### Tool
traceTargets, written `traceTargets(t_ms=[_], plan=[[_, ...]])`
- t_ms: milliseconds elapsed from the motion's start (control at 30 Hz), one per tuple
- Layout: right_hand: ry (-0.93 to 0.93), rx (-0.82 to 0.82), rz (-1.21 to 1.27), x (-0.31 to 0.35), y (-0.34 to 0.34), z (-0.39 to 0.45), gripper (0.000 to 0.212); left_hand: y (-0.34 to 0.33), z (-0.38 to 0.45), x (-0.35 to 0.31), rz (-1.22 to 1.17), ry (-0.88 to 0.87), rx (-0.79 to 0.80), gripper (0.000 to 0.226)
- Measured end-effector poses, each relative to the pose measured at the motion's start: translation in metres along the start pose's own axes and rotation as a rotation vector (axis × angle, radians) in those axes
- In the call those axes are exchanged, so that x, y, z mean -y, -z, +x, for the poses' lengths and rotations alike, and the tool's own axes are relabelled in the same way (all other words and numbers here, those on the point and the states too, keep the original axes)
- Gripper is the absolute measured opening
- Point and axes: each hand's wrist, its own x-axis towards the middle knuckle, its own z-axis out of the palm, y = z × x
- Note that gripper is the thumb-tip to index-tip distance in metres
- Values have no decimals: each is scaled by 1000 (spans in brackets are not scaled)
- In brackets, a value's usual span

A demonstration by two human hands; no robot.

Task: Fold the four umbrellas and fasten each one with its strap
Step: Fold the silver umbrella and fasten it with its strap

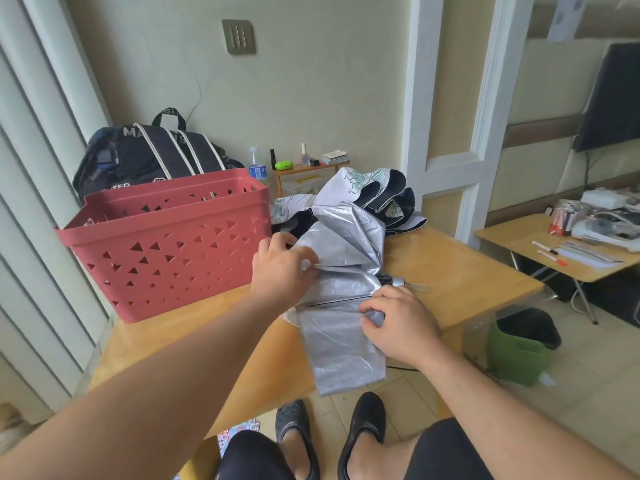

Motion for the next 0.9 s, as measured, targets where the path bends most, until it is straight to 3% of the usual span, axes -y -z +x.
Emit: traceTargets(t_ms=[133, 233, 300, 400, 433, 500, 567, 633, 767, 900], plan=[[39, -215, 103, -3, 0, -4, 17, 23, 9, -25, -115, -91, -184, 16], [-18, -308, 266, 6, 21, 7, 20, 48, 16, -44, -87, -212, -205, 15], [2, -407, 274, 19, 41, 22, 34, 60, 17, -55, -61, -316, -212, 19], [72, -366, 334, 47, 64, 42, 60, 66, 13, -67, -114, -432, -230, 29], [88, -344, 341, 53, 69, 47, 59, 66, 10, -69, -163, -468, -232, 29], [109, -333, 303, 59, 75, 53, 33, 67, 6, -62, -260, -514, -206, 31], [68, -314, 323, 56, 80, 53, 15, 70, 0, -47, -282, -493, -157, 44], [-13, -281, 437, 48, 81, 51, 17, 70, -9, -29, -283, -380, -92, 56], [-66, -239, 616, 41, 77, 47, 29, 66, -21, -6, -502, -147, -3, 38], [-90, -243, 682, 43, 72, 48, 24, 67, -25, -7, -586, -111, -18, 32]])
